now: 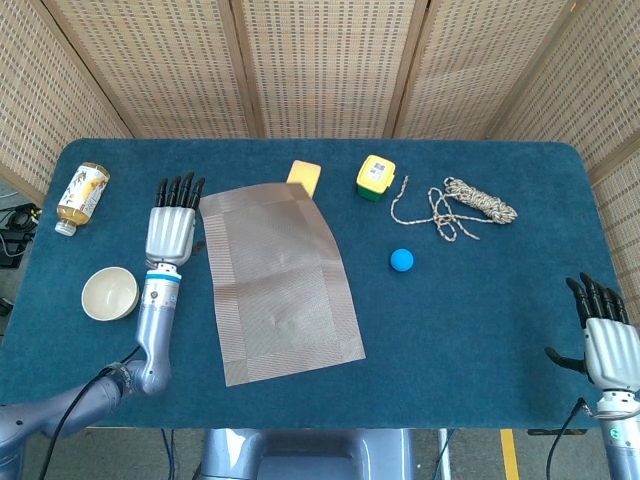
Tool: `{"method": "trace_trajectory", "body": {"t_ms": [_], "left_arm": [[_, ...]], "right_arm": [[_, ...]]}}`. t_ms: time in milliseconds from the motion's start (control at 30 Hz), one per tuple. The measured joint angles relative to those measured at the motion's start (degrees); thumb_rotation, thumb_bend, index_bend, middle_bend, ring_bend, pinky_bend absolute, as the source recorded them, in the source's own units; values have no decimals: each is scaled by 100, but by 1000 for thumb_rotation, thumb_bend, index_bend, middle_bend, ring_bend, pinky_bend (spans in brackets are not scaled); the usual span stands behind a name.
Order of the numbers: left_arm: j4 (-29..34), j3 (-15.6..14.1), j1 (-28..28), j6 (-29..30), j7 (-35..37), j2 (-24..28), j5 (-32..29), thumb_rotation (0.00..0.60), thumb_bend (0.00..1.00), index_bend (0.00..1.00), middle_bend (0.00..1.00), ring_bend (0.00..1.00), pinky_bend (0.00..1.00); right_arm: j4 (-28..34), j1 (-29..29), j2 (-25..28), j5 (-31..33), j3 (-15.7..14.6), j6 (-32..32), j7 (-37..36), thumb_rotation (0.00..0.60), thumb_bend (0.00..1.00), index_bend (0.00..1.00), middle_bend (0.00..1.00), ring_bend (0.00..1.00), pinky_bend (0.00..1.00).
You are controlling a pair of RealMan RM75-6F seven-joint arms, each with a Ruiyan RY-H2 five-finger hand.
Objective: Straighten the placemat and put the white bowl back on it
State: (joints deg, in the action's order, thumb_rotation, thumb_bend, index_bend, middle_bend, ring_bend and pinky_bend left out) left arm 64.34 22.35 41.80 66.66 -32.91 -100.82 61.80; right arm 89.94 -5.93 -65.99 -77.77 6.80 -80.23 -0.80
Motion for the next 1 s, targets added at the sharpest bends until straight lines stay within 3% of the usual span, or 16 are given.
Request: {"method": "trace_trajectory", "body": {"t_ms": [167,367,700,1000], "left_arm": [[459,-95,-234,118,182,259,3,600,106,0,0,0,0],[1398,-454,-834,669,452,825,274,600,105,0,0,0,0],[2846,-1541,-2089,1905,509,1857,1097,600,106,0,0,0,0],[3141,-2295,-3034,2880,946,2257,1974,600,106,0,0,0,0]], "right_arm": [[22,4,-10,-120,-50,-34,20,600,131,0,0,0,0],[57,19,-14,-277,-101,-114,13,600,113,0,0,0,0],[90,37,-70,-630,-228,-258,63,600,56,0,0,0,0],[75,-22,-251,-1009,-408,-255,346,600,28,0,0,0,0]]}}
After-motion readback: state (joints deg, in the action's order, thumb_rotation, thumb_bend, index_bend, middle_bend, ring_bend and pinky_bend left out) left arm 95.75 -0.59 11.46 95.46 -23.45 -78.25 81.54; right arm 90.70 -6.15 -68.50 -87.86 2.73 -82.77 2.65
